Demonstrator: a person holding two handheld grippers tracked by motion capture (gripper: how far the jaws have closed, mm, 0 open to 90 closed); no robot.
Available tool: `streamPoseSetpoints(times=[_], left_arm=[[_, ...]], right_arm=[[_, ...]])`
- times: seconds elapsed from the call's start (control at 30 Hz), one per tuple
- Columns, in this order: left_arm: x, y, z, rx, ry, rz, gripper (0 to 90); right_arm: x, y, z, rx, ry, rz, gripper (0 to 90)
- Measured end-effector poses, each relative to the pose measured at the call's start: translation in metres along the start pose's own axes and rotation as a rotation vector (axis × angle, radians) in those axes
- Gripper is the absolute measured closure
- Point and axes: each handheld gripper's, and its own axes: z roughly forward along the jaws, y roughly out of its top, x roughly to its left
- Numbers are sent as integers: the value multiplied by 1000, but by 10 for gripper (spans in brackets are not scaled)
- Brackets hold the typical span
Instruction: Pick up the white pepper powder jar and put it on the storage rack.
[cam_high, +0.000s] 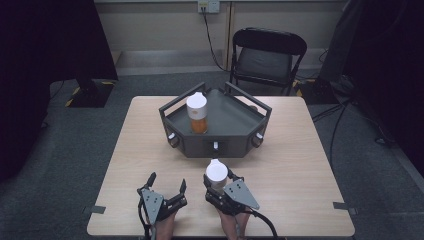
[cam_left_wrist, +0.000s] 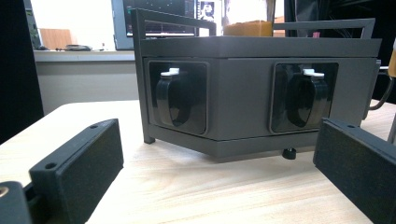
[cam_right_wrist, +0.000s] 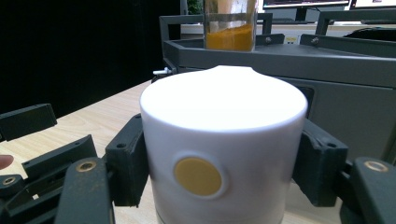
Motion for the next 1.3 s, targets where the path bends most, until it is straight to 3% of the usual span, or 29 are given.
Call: streamPoseSetpoints(times=[0.5, 1.3], left_arm=[[0, 0, 0, 0, 0, 0, 9], [0, 0, 0, 0, -1, 0, 9]], right_arm=[[-2, 17, 1, 6, 14, -10, 303], [-22, 53, 6, 0, 39, -37, 303]])
